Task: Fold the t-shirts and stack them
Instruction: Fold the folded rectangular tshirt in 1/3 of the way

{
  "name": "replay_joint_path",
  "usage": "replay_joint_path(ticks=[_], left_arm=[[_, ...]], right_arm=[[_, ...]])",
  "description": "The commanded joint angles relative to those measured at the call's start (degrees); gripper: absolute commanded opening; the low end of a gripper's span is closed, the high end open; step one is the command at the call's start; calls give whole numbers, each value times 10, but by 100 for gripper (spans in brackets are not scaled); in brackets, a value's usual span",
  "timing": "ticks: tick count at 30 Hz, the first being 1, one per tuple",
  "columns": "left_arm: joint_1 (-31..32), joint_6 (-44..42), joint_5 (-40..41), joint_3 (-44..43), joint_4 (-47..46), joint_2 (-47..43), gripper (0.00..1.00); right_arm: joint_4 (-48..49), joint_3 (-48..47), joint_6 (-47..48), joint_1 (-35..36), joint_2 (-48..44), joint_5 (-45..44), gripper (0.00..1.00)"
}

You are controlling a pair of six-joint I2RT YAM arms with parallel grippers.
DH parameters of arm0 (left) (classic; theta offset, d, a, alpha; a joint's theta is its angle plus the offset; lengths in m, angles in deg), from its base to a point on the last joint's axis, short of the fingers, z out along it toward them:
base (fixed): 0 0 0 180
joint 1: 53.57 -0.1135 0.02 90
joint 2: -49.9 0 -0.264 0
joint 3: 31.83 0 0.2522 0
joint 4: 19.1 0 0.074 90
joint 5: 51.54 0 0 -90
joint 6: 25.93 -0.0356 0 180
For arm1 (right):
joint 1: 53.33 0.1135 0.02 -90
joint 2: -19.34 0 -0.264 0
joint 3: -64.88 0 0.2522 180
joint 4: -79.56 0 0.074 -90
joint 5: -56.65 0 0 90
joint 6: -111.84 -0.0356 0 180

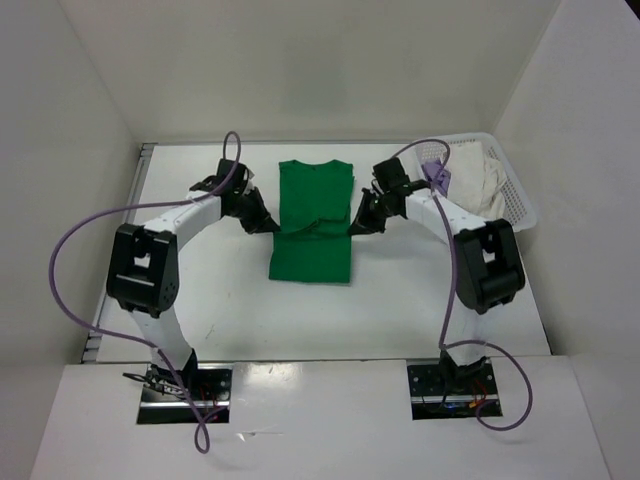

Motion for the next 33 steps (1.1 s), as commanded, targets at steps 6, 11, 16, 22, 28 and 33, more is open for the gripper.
replay_joint_path(ticks=[6,11,16,22,28,33], left_arm=[[-15,8,18,-114,-44,127,0],[-26,8,8,-142,-44,168,11],[-44,27,13,-98,-88,101,38],[-6,27,18,-11,-106,-23,32],[55,47,6,144,-174,-39,23],[55,22,32,145,-175,-9,23]], right_arm=[[-8,-146,65,-31,148,-33,0],[4,-162,71,-43,167,-28,10],[-9,-188,71,-48,137,-28,30],[8,-107,49,-41,44,-28,30],[25,-91,36,54,64,-28,0],[43,-143,25,103,137,-28,0]])
